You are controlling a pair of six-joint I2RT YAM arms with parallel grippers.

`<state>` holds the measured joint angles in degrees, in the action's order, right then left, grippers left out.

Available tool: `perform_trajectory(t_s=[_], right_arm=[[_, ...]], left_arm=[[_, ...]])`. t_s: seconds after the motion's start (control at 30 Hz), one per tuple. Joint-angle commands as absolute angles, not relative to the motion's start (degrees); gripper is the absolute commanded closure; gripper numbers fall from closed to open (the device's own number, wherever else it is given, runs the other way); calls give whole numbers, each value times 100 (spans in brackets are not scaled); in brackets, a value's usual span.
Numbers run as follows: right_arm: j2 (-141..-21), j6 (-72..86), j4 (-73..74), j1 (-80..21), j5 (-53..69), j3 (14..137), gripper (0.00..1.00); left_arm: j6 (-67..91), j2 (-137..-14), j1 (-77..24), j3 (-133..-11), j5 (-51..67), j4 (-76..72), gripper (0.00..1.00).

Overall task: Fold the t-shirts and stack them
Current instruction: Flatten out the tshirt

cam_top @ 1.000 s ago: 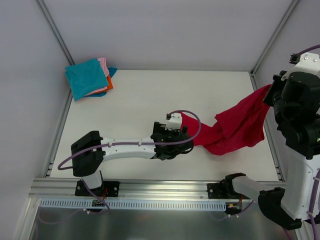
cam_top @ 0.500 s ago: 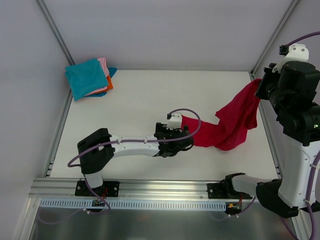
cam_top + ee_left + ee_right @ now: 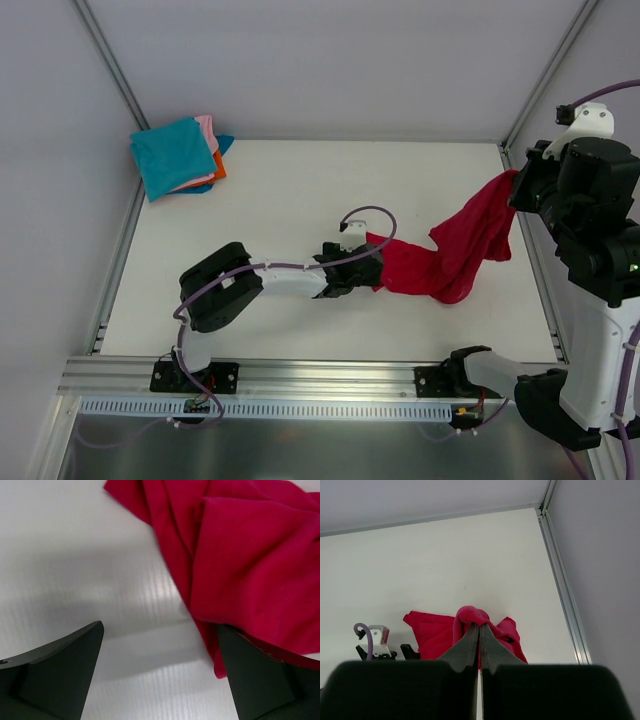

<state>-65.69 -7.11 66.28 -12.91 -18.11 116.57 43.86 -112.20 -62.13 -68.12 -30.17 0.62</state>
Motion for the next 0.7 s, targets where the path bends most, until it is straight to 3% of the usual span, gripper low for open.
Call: perform_trajectory(t_s=[0.0, 0.27, 0.67], right_arm=[[-6486, -729, 6346, -1266, -1758, 11549, 99], [-6460, -747, 6275, -1257, -1767, 11365, 100], [-6390, -747, 6196, -1266, -1749, 11144, 99]], left_arm=[[4439, -11022, -6231, -6540, -2268, -606, 1], [4456, -9758, -6232, -5696, -2566, -861, 2], [4465, -9684, -6214, -5862, -2058, -1257, 1]])
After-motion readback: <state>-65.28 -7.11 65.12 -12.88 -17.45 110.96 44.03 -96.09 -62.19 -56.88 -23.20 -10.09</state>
